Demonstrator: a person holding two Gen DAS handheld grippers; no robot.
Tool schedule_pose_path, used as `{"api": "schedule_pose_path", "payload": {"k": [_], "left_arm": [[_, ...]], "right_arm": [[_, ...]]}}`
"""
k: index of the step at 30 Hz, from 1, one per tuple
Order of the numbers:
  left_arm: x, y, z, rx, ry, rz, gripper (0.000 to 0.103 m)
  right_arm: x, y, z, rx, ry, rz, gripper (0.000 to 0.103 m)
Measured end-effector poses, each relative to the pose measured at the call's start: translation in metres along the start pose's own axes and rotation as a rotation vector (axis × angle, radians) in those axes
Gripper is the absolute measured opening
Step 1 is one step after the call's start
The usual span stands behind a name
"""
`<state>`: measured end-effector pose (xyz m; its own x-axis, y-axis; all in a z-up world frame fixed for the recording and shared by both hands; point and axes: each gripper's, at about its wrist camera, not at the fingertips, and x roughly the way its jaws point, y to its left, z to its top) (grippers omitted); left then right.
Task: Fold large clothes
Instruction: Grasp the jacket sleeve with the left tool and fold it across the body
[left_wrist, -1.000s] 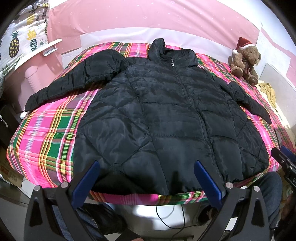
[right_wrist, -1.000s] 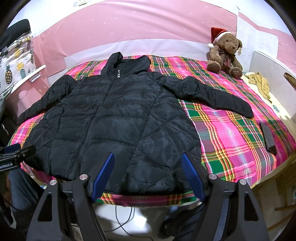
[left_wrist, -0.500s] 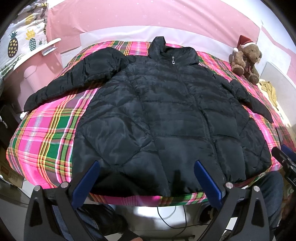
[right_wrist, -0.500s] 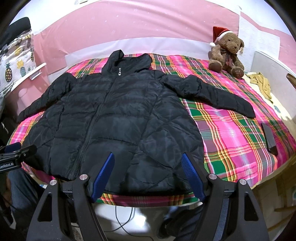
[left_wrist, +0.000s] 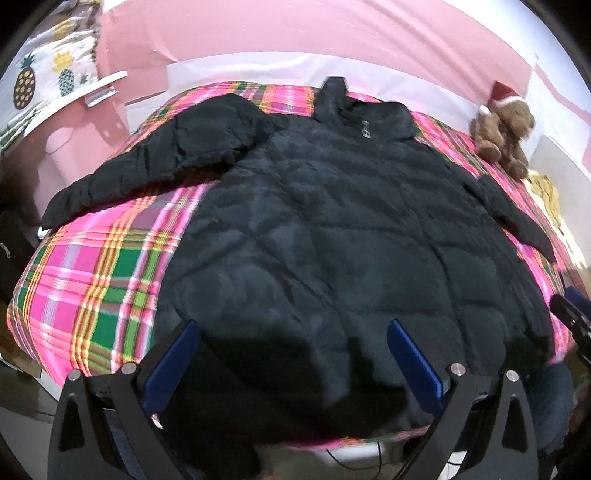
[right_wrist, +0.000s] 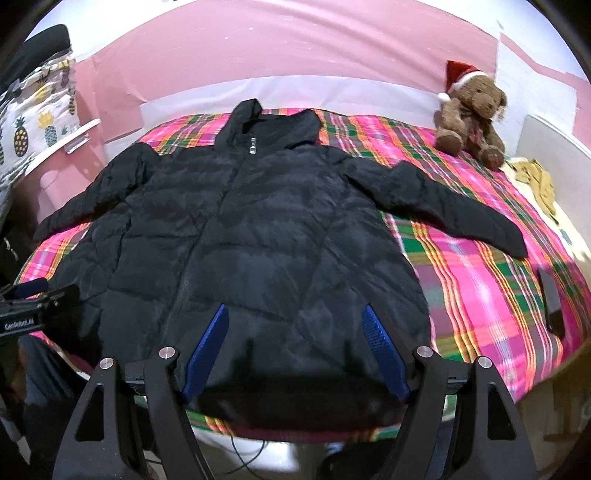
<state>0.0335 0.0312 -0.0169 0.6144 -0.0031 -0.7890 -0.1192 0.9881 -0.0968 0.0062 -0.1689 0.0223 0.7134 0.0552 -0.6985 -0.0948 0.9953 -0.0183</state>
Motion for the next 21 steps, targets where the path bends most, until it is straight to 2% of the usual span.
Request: {"api": "schedule_pose_path", "payload": {"k": [10, 13, 17, 19, 21], "left_arm": [[0.041, 0.082, 0.048, -0.15, -0.037, 0.068, 0.103], [0.053, 0.111, 0.062, -0.2, -0.055, 0.132, 0.103], [0.074, 0.152, 0.077, -0.285, -0.044, 0.126, 0.102], [0.085, 0.17, 0.083, -0.316, -0.036, 0.157, 0.102], [0.096, 0.189, 0.087, -0.363, -0.043, 0.146, 0.1]], "right_arm": [[0.054, 0.038, 0.05, -0.09, -0.012, 0.098, 0.075], [0.072, 0.05, 0.062, -0.122, 0.005, 0.124, 0.075], [0.097, 0.066, 0.075, -0.16, 0.025, 0.14, 0.075], [0.111, 0.071, 0.082, -0.174, 0.037, 0.147, 0.075], [0.123, 0.078, 0.088, -0.193, 0.041, 0.14, 0.075]]}}
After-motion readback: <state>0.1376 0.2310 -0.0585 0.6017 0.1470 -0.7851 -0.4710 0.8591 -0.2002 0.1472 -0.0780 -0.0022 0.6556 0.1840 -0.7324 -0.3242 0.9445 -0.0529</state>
